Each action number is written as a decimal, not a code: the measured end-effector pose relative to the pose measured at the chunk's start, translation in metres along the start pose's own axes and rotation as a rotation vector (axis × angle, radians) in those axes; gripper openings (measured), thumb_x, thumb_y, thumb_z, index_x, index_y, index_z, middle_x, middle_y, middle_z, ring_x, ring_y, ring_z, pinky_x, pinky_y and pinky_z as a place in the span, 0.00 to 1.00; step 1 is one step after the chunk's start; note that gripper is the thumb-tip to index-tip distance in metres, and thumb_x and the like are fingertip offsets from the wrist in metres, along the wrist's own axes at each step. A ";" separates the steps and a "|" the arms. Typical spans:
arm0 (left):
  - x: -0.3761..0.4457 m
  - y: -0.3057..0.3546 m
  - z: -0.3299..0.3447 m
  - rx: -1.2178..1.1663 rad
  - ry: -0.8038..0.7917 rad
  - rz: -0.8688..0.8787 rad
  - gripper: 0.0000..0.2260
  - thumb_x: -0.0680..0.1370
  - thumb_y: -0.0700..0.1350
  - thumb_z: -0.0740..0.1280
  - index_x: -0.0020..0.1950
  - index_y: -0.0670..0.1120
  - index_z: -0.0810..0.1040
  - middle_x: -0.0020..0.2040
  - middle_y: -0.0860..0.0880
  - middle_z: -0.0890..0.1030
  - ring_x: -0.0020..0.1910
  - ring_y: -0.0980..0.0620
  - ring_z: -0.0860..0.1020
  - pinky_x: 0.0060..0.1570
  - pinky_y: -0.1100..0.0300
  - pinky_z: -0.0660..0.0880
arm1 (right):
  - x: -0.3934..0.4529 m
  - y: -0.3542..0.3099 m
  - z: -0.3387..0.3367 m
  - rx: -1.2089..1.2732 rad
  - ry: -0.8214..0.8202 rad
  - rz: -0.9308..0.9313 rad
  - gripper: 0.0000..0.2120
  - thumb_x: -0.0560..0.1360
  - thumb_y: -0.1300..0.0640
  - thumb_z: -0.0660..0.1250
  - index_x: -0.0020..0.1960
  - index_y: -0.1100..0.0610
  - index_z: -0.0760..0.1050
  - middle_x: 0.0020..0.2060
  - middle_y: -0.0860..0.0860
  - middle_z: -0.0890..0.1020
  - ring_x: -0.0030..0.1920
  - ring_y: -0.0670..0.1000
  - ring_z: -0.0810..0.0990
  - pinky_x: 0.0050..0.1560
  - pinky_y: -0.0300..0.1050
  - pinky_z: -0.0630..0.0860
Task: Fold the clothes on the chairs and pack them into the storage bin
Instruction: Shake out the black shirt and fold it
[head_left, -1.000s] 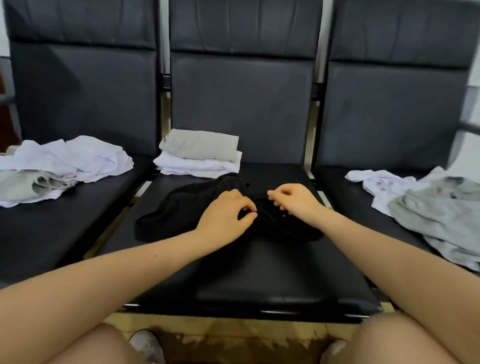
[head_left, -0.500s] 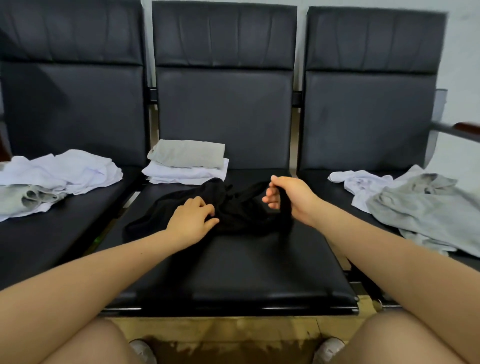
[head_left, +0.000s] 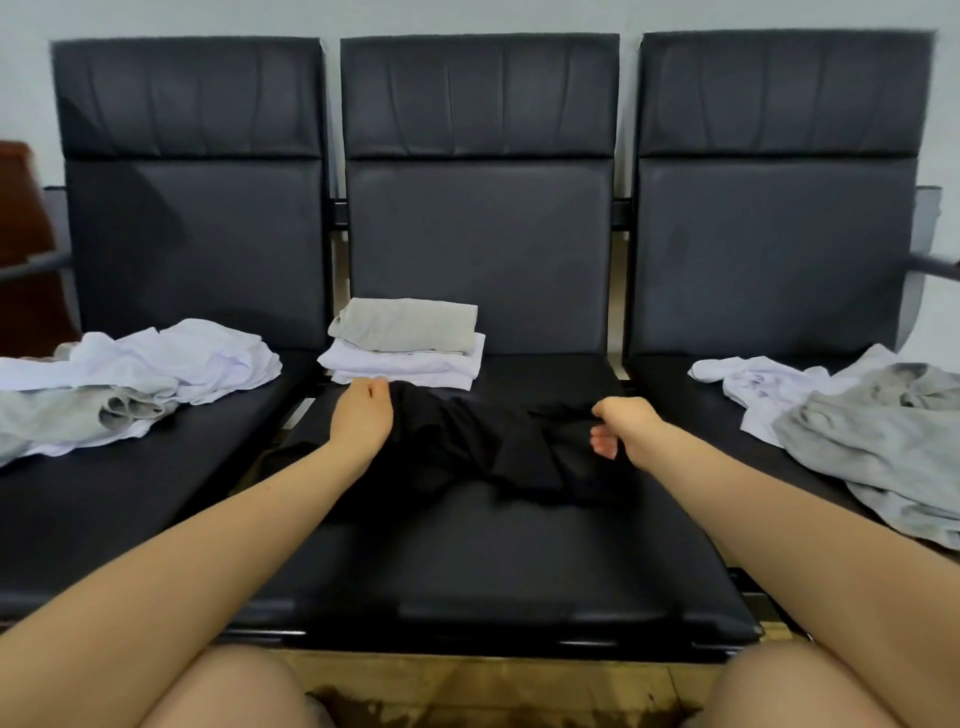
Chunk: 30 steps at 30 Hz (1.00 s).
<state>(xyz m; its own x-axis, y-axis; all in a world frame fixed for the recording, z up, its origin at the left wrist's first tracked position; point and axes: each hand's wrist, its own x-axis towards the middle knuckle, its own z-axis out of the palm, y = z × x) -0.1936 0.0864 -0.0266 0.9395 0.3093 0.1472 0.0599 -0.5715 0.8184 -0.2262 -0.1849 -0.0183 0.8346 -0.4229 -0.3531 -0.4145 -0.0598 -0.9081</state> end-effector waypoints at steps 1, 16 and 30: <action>-0.001 -0.005 0.003 0.041 -0.028 0.004 0.10 0.81 0.42 0.55 0.52 0.38 0.74 0.57 0.36 0.77 0.57 0.39 0.74 0.53 0.52 0.67 | 0.003 0.006 0.003 -0.332 0.048 -0.096 0.14 0.78 0.56 0.60 0.60 0.62 0.72 0.48 0.59 0.76 0.46 0.57 0.77 0.40 0.44 0.75; -0.040 -0.005 0.017 0.454 -0.187 0.902 0.14 0.77 0.53 0.63 0.61 0.50 0.76 0.52 0.52 0.78 0.52 0.51 0.76 0.55 0.57 0.70 | -0.016 0.012 0.010 -0.134 -0.375 -0.373 0.10 0.79 0.56 0.65 0.40 0.57 0.71 0.25 0.50 0.73 0.24 0.47 0.71 0.29 0.39 0.69; -0.041 0.012 0.038 0.551 -0.090 0.748 0.18 0.76 0.64 0.60 0.48 0.55 0.83 0.47 0.54 0.71 0.53 0.52 0.70 0.55 0.58 0.63 | 0.003 0.005 -0.004 0.162 -0.089 -0.299 0.12 0.77 0.67 0.64 0.58 0.56 0.73 0.38 0.53 0.79 0.31 0.46 0.74 0.30 0.35 0.72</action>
<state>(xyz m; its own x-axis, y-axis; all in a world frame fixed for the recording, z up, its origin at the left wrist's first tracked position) -0.2184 0.0377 -0.0444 0.8197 -0.3312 0.4674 -0.4411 -0.8855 0.1460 -0.2267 -0.1900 -0.0229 0.9418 -0.3270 -0.0775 -0.0895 -0.0215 -0.9958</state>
